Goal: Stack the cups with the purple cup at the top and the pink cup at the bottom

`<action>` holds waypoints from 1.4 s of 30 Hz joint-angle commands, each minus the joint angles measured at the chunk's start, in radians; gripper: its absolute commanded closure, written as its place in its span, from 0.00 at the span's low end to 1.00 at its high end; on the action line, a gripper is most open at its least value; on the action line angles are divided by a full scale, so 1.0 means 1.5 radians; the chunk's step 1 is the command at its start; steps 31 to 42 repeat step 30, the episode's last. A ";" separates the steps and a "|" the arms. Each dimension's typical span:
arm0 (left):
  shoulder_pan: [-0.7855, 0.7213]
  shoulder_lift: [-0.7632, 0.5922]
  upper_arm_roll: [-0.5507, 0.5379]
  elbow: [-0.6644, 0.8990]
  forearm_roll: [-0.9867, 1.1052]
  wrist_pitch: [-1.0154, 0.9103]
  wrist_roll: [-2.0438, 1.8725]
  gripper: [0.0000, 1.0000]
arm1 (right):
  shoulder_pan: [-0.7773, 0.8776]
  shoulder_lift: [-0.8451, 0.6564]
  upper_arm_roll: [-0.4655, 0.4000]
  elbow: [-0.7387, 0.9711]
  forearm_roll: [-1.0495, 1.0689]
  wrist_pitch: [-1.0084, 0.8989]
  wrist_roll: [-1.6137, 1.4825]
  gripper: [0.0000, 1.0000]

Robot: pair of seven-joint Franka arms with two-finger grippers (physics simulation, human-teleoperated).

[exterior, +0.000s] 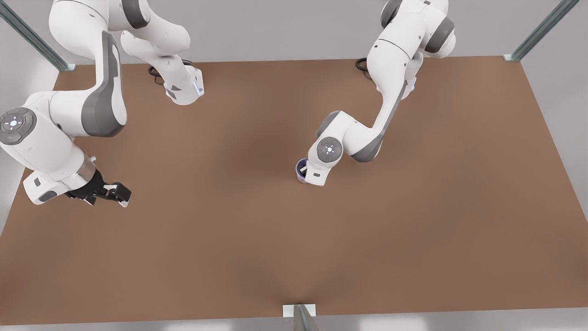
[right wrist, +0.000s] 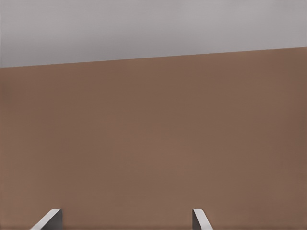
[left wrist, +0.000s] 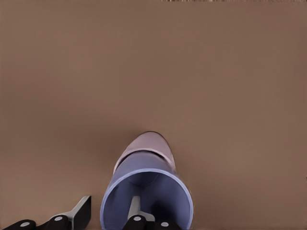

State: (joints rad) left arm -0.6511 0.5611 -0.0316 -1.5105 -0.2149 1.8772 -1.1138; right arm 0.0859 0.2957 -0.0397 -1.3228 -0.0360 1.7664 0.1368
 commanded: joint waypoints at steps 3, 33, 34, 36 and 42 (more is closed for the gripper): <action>0.001 -0.001 0.000 0.001 0.001 -0.001 -0.003 0.46 | 0.000 -0.001 0.000 0.001 0.000 0.000 0.000 0.00; 0.250 -0.207 0.165 0.083 0.133 -0.271 0.870 0.00 | 0.000 0.004 0.001 0.000 0.000 0.007 -0.001 0.00; 0.250 -0.207 0.165 0.083 0.133 -0.271 0.870 0.00 | 0.000 0.004 0.001 0.000 0.000 0.007 -0.001 0.00; 0.250 -0.207 0.165 0.083 0.133 -0.271 0.870 0.00 | 0.000 0.004 0.001 0.000 0.000 0.007 -0.001 0.00; 0.250 -0.207 0.165 0.083 0.133 -0.271 0.870 0.00 | 0.000 0.004 0.001 0.000 0.000 0.007 -0.001 0.00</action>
